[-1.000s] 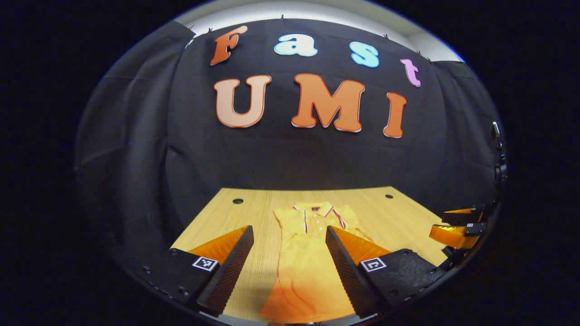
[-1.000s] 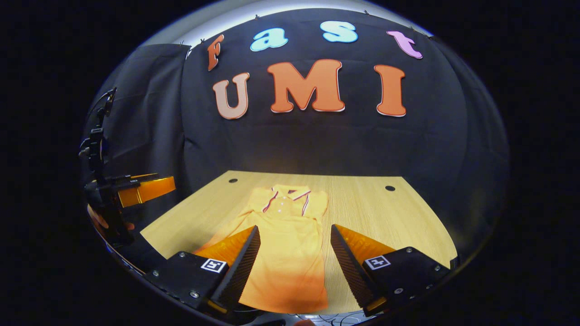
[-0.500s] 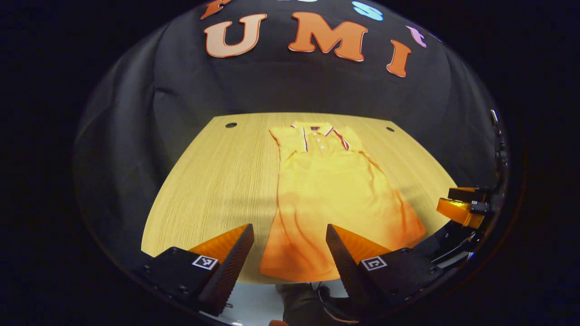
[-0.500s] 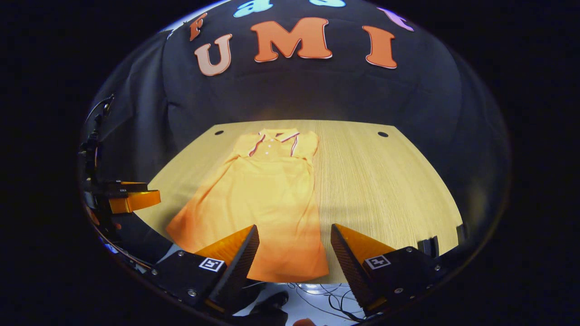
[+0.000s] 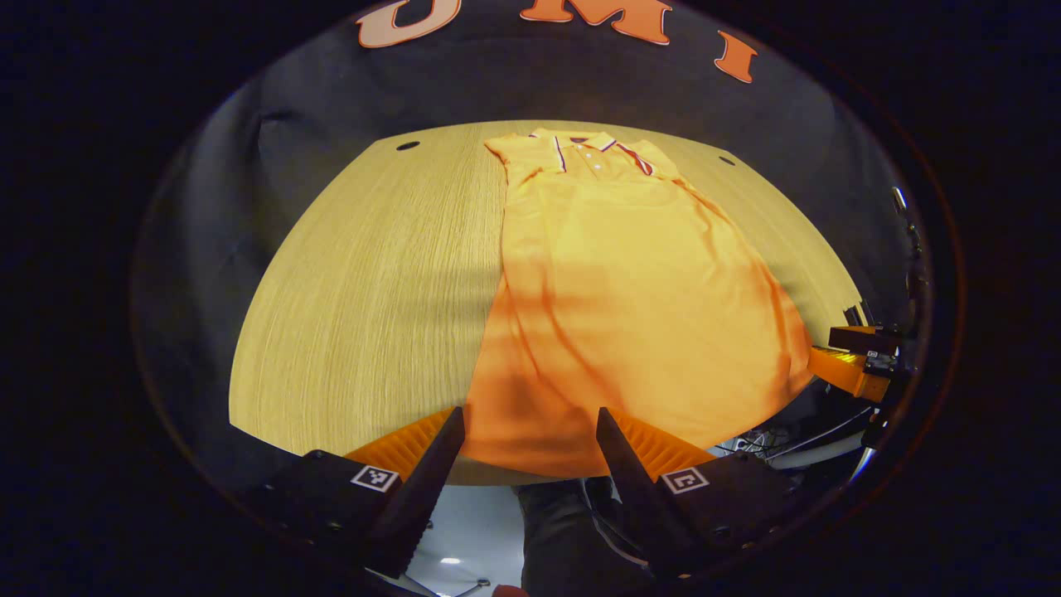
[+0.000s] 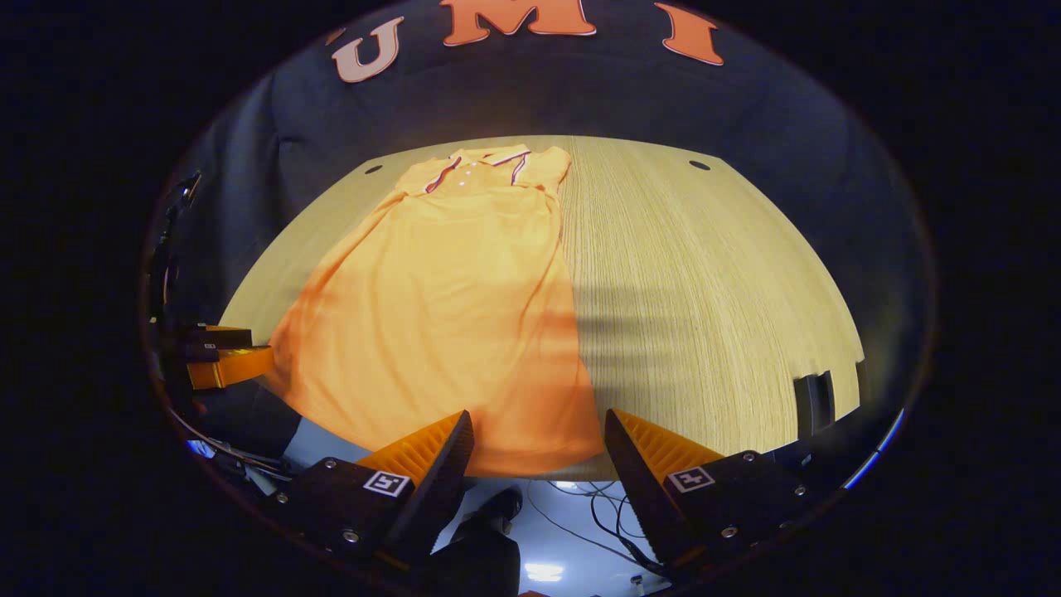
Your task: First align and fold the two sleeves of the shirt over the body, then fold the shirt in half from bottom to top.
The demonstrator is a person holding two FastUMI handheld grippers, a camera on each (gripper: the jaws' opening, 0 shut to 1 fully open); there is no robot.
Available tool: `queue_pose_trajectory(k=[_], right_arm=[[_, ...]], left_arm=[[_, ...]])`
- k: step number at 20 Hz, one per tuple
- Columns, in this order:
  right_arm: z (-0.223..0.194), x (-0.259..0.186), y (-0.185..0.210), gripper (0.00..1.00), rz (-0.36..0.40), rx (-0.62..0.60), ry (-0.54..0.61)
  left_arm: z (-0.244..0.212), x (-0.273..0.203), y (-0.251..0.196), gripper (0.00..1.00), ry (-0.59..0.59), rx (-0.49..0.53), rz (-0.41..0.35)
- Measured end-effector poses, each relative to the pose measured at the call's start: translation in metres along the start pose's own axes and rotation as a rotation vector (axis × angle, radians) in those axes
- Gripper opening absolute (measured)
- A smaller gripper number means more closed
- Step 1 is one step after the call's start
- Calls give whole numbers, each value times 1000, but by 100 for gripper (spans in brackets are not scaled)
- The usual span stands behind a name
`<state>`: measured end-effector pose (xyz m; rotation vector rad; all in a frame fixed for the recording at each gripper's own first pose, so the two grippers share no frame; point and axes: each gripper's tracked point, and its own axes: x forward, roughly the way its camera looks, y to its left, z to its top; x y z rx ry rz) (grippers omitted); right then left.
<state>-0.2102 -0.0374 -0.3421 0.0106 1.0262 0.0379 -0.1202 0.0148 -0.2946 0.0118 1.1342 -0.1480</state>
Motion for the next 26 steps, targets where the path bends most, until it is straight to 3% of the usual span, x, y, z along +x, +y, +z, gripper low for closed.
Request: queue_pose_trajectory(k=[3, 8, 11, 12, 13, 15, 16, 18, 19, 20, 22, 26], right_arm=[[-8, 11, -11, 97, -23, -16, 49], [-16, 14, 0, 96, 5, -61, 118], [-15, 16, 5, 71, 22, -77, 140], [-12, 17, 4, 70, 23, -78, 140], [-9, 18, 0, 63, 10, -48, 134], [-8, 20, 0, 28, -6, -3, 126], [-6, 21, 4, 22, 4, -19, 119], [-2, 22, 19, 22, 59, -25, 105], [1, 23, 18, 14, 56, 19, 86], [0, 23, 25, 6, 97, 56, 91], [0, 22, 36, 6, 147, 98, 94], [20, 15, 45, 6, 213, 126, 5]], left_arm=[[-5, 15, 0, 99, 48, -5, 2], [-4, 21, 0, 98, 99, 31, 26], [-3, 24, -3, 98, 103, 40, 20], [0, 25, -4, 97, 90, 41, 14], [-1, 25, -3, 94, 81, 37, 16], [3, 26, -9, 92, 50, 53, 5], [5, 27, -13, 73, 47, 61, -1], [7, 29, -17, 30, 28, 80, 37], [7, 29, -16, 7, 24, 111, 54], [13, 28, -21, 8, 12, 112, 58], [11, 29, -34, 1, 11, 82, -3], [36, 12, -30, 1, -62, -5, -39]])
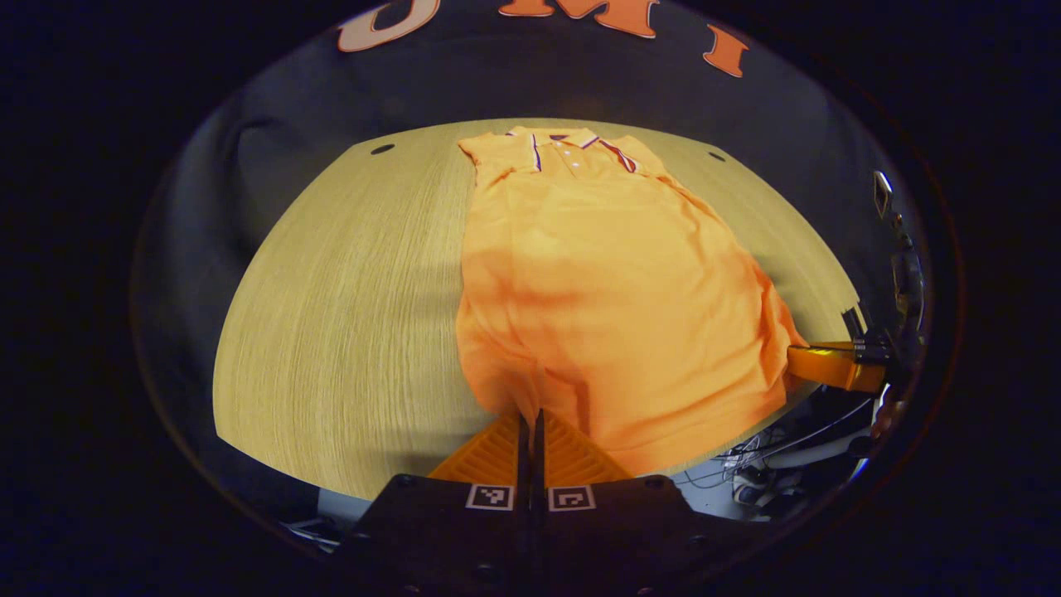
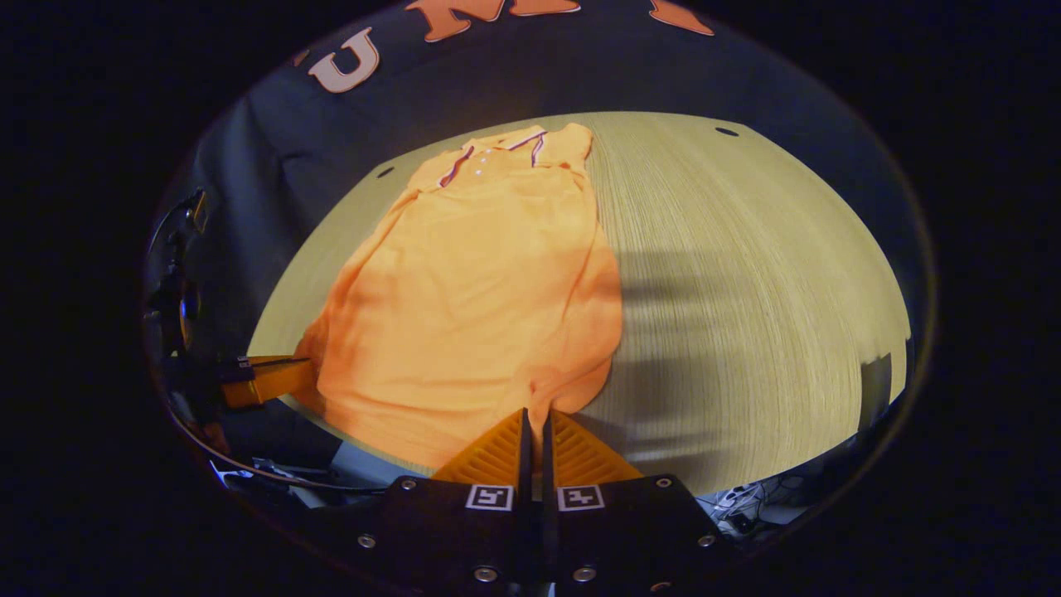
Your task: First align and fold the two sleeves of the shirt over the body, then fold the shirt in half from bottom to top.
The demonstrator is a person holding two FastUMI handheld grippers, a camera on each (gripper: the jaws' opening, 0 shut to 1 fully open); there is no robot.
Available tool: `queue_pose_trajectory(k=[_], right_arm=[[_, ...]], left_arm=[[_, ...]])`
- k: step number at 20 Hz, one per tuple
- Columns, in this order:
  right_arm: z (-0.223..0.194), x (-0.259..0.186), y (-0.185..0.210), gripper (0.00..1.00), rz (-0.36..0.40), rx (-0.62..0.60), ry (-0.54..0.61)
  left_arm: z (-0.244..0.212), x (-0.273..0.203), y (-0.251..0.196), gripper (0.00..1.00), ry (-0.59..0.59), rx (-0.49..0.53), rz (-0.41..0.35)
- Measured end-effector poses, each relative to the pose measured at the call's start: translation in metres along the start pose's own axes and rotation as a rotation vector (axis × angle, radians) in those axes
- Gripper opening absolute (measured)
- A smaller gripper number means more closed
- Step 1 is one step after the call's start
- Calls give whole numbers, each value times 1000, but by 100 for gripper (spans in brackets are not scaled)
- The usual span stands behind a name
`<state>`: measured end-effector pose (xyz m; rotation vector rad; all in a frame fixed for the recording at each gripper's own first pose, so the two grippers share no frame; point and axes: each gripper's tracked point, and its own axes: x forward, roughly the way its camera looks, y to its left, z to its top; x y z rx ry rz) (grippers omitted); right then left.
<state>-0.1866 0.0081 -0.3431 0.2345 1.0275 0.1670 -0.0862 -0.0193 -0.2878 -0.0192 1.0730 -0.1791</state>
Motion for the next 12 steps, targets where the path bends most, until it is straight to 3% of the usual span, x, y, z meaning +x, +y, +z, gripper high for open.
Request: queue_pose_trajectory(k=[12], right_arm=[[102, -24, 13, 5, 82, 30, -185]], left_arm=[[105, -17, 6, 1, -164, -55, -50]])
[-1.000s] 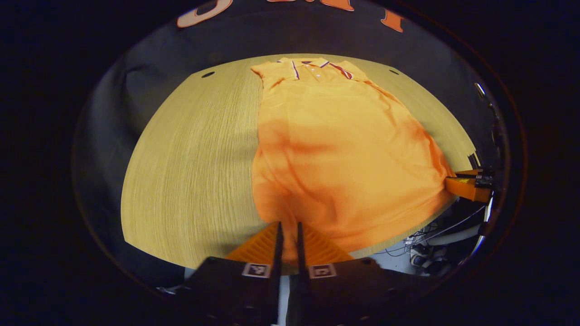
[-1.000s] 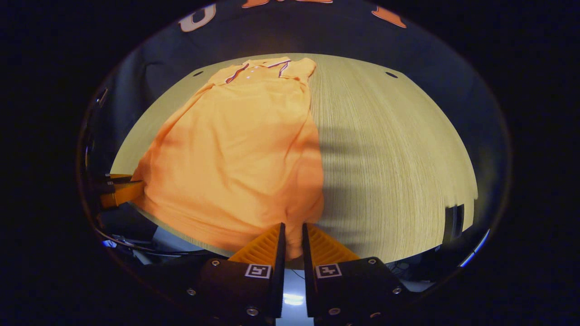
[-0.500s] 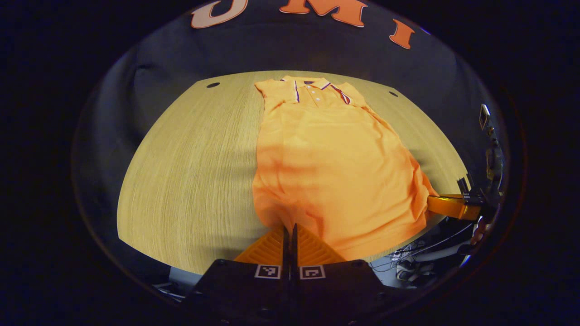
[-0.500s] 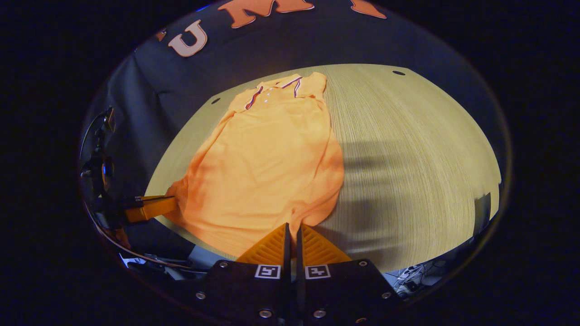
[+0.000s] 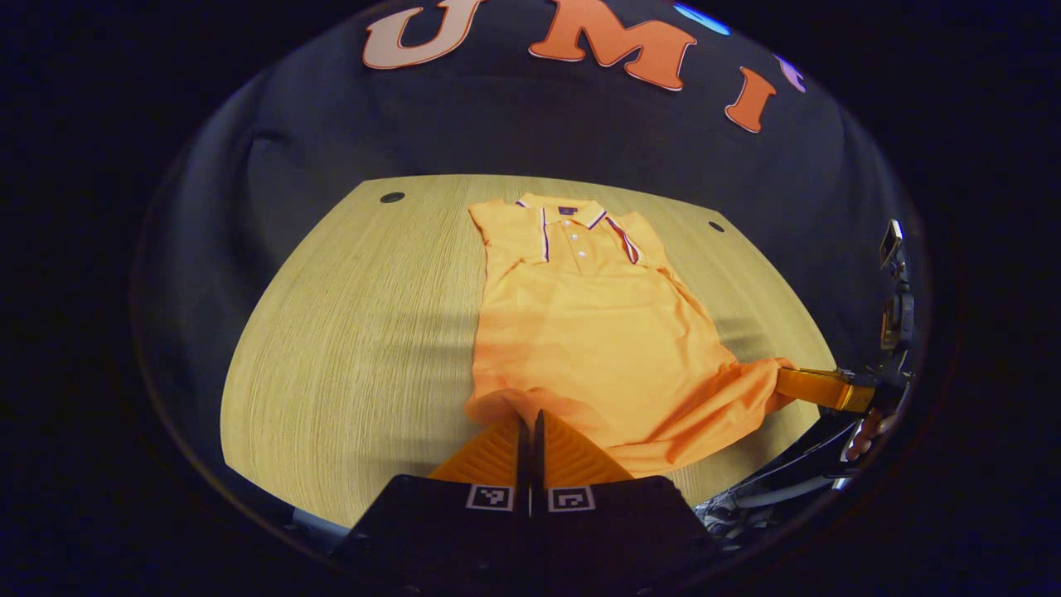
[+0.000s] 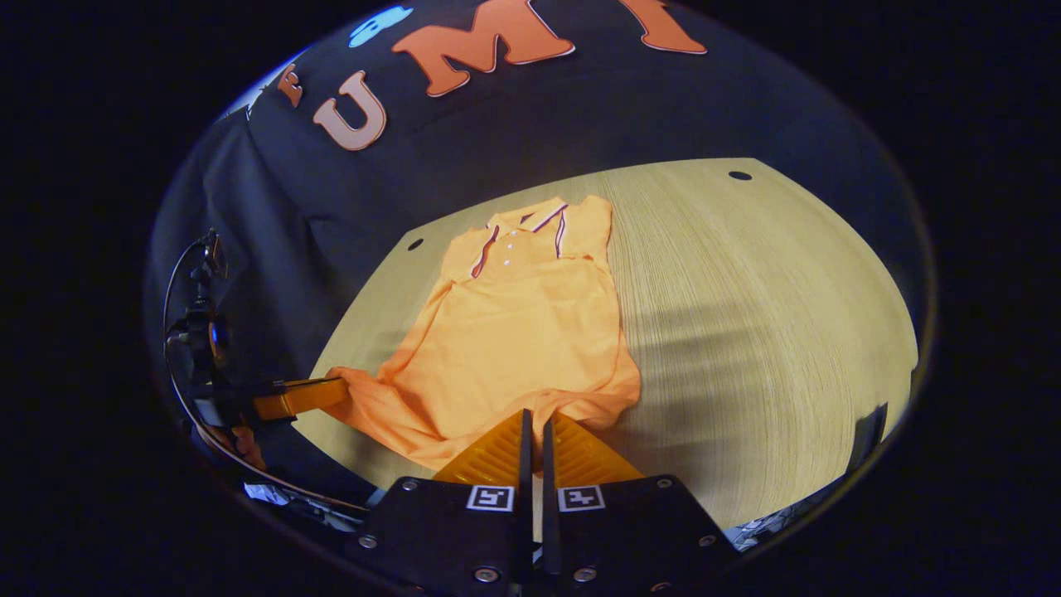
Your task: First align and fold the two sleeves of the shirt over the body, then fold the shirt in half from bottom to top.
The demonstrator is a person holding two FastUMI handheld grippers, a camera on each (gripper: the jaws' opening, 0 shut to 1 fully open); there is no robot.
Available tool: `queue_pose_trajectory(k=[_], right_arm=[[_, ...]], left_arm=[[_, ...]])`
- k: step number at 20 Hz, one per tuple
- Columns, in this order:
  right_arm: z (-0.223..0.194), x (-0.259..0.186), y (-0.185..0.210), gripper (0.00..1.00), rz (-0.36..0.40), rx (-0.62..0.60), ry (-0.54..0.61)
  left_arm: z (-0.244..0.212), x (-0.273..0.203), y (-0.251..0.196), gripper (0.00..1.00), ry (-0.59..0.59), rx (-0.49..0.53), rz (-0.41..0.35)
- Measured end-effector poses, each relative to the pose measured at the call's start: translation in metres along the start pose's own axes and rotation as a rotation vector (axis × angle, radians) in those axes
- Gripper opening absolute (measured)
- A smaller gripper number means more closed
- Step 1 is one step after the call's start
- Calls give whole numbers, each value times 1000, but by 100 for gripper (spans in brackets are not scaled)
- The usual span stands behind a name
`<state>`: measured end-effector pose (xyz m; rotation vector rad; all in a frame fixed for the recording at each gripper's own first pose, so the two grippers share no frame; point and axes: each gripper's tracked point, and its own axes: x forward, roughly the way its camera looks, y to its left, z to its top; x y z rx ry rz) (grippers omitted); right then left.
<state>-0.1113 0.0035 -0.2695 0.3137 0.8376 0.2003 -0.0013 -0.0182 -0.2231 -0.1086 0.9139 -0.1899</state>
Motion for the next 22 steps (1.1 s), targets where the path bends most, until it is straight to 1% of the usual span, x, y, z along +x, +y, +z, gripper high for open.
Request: queue_pose_trajectory(k=[3, 6, 9, 12, 14, 16, 19, 22], right_arm=[[25, -1, 1, 5, -1, -5, -32], [53, 11, 5, 5, 2, -1, -58], [76, 12, 5, 5, -5, -12, -81], [110, 32, 5, 5, -25, -12, -93], [124, 41, -1, 5, -45, -5, -98], [136, 54, -5, 5, -57, 12, -99], [152, 77, -13, 5, -70, 38, -86], [180, 102, -19, 5, -84, 66, -93]], left_arm=[[31, 4, -3, 1, -36, 5, -20], [64, 11, -3, 1, -68, 23, -30], [96, 22, -3, 1, -87, 36, -46], [131, 37, 3, 1, -107, 53, -50], [154, 53, 5, 1, -117, 68, -68], [166, 74, 15, 1, -94, 70, -65], [192, 101, 19, 1, -85, 68, -85], [217, 122, 22, 1, -77, 83, -105]])
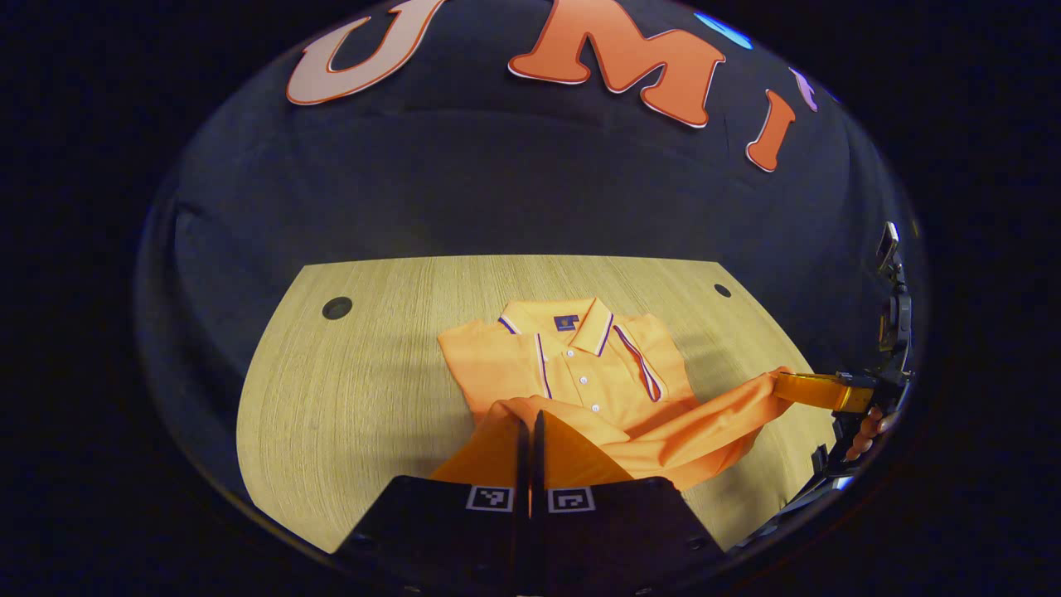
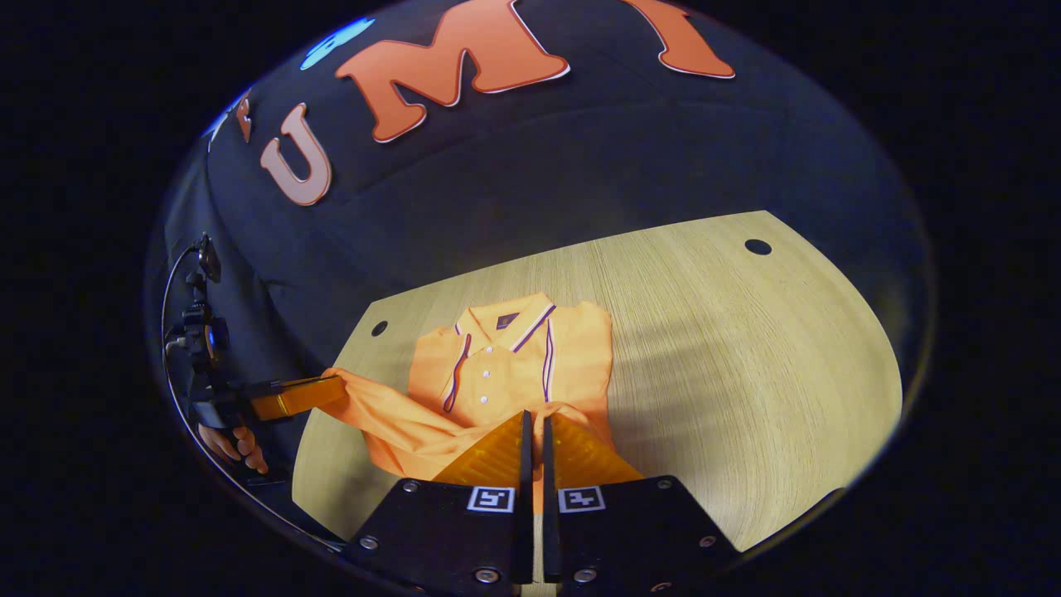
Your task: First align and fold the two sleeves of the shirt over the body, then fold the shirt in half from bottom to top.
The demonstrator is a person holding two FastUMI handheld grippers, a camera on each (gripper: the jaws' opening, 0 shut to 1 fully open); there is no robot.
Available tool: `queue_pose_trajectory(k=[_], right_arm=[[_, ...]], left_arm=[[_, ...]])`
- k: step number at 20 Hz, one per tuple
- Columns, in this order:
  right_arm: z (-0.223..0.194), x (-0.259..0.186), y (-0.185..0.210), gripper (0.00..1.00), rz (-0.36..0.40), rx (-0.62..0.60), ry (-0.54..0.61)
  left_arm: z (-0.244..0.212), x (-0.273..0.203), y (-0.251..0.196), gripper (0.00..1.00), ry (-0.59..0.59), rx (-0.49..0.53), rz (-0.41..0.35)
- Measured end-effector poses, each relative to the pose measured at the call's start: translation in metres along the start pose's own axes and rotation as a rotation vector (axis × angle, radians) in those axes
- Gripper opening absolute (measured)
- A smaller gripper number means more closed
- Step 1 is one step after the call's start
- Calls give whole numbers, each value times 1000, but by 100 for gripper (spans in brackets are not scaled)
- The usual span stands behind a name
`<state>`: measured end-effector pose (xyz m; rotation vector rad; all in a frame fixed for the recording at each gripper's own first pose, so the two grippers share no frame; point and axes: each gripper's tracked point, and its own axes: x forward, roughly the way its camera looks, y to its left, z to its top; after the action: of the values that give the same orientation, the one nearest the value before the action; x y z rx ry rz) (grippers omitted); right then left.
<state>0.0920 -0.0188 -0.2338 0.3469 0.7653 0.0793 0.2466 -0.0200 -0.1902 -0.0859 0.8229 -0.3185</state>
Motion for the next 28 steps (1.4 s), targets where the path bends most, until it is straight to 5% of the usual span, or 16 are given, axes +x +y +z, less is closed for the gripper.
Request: queue_pose_trajectory(k=[15, 21, 22, 24, 26, 27, 28], right_arm=[[82, 138, -30, 5, -153, -55, 63], [96, 154, -44, 1, -193, 25, 65], [98, 152, -46, 1, -203, 32, 59], [104, 143, -47, 2, -207, 25, 32], [114, 127, -39, 21, -194, 13, -25], [119, 118, -35, 41, -187, 2, -58], [123, 108, -31, 46, -181, -11, -86]], left_arm=[[58, 125, 76, 1, 83, -104, 13], [63, 142, 92, 2, 101, -158, 50], [65, 147, 96, 26, 98, -142, 75], [68, 125, 105, 100, 91, -116, 121], [76, 124, 102, 99, 58, -87, 146], [76, 117, 99, 99, 40, -79, 149], [80, 107, 95, 99, 13, -73, 150]])
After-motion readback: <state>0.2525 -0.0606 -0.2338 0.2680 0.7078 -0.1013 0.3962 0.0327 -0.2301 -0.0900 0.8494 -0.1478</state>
